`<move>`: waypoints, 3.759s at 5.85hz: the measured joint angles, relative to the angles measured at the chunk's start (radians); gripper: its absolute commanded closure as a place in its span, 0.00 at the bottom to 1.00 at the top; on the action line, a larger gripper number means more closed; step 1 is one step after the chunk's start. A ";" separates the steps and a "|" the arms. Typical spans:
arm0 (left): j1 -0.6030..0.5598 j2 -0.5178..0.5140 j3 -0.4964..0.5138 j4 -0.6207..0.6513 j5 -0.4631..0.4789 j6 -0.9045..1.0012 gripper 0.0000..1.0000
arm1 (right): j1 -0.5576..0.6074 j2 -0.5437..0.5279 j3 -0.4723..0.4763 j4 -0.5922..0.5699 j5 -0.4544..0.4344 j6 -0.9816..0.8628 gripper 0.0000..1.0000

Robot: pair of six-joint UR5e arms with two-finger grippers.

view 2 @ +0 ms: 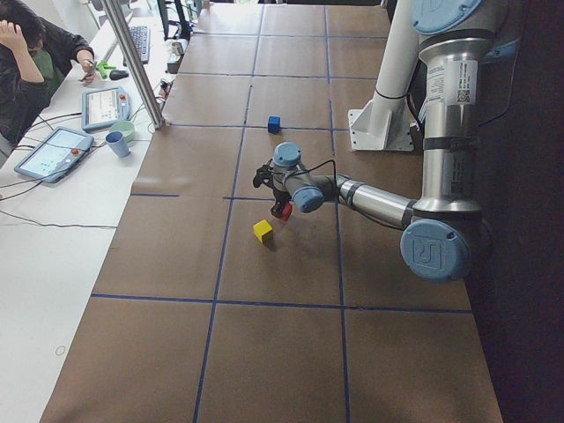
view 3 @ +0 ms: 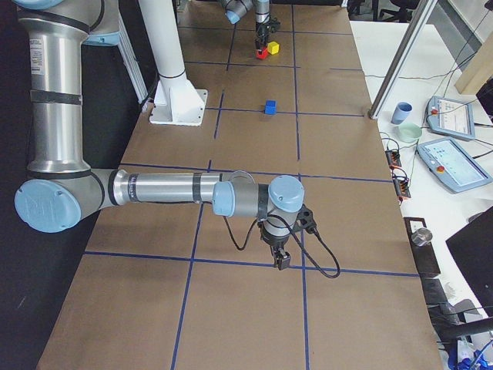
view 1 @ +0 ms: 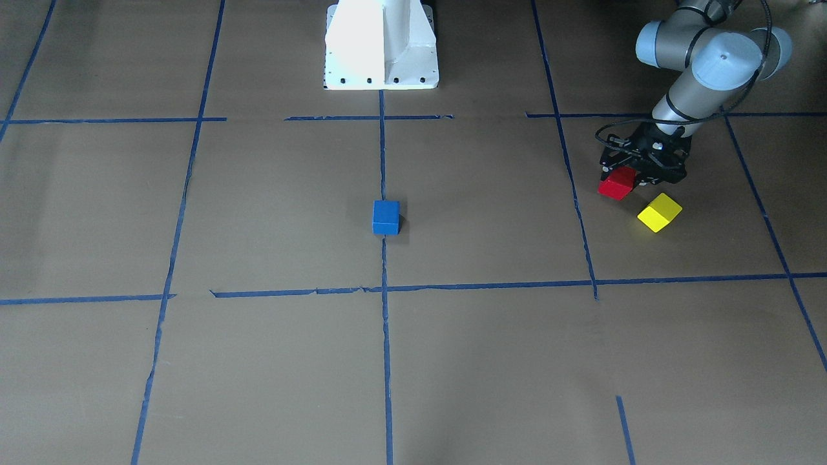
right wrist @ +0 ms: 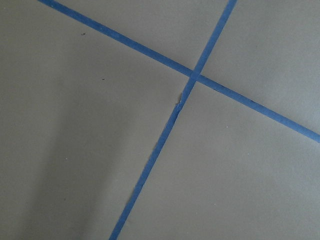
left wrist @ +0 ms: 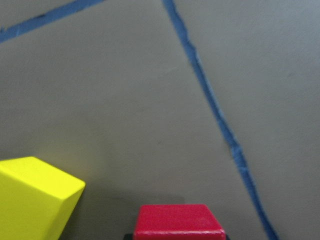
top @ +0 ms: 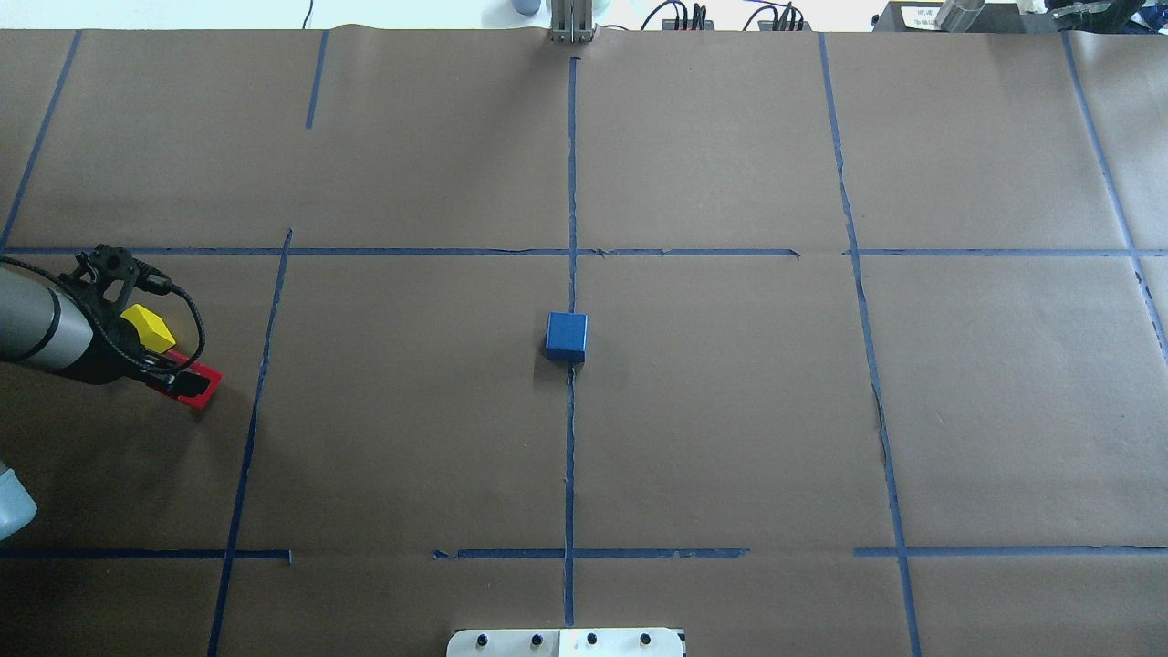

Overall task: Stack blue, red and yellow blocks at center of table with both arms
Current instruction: 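Carry the red cube with the left gripper above the blue cube, then lower the red cube onto the blue cube and open the left gripper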

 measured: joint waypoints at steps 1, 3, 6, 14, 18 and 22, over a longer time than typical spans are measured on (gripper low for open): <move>0.001 -0.089 -0.055 0.149 0.003 -0.054 0.98 | 0.000 0.000 -0.008 0.000 0.000 0.001 0.01; 0.045 -0.339 -0.086 0.407 0.025 -0.261 0.98 | 0.001 0.001 -0.030 0.000 0.002 0.099 0.00; 0.199 -0.697 0.061 0.597 0.189 -0.552 0.98 | 0.000 0.004 -0.032 0.000 0.003 0.225 0.00; 0.273 -0.946 0.371 0.543 0.287 -0.580 0.98 | 0.000 0.005 -0.032 0.000 0.003 0.229 0.00; 0.268 -0.937 0.393 0.510 0.283 -0.561 0.93 | 0.000 0.005 -0.030 0.000 0.003 0.229 0.00; 0.267 -0.932 0.394 0.510 0.283 -0.560 0.08 | 0.000 0.005 -0.029 0.000 0.003 0.229 0.00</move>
